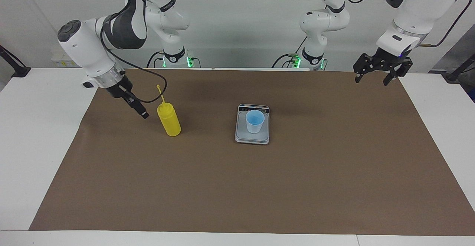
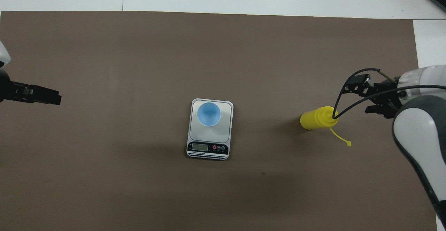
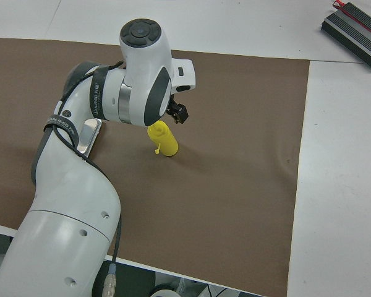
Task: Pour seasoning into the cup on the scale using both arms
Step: 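Open the right gripper and draw it back from the bottle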
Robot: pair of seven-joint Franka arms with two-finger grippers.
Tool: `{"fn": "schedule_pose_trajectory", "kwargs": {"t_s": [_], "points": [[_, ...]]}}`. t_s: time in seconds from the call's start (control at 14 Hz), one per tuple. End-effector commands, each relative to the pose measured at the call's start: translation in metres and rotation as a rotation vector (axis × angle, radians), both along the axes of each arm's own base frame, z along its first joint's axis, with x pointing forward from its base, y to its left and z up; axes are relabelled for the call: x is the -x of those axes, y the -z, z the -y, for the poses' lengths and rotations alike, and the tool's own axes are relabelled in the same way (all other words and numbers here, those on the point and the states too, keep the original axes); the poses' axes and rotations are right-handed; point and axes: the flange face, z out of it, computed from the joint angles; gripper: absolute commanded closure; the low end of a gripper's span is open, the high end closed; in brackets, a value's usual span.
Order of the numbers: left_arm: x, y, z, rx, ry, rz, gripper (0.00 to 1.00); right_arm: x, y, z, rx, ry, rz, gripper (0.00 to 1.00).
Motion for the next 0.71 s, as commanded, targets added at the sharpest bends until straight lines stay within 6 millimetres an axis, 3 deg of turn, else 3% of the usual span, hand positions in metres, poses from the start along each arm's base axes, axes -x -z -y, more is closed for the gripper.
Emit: {"fn": "schedule_pose_trajectory", "kwargs": {"t_s": [0.0,0.21,0.64], "points": [[0.007,-0.002,-0.002,0.000,0.016,0.016,0.00,0.002,-0.019,-0.033,0.118,-0.139,0.019,0.00],[0.007,-0.001,-0.003,0.000,0.016,0.018,0.00,-0.005,-0.052,-0.040,0.119,-0.156,0.055,0.00],[0.007,-0.001,-0.005,-0.001,0.013,0.018,0.00,-0.007,-0.091,-0.027,0.111,-0.238,0.093,0.00]]}}
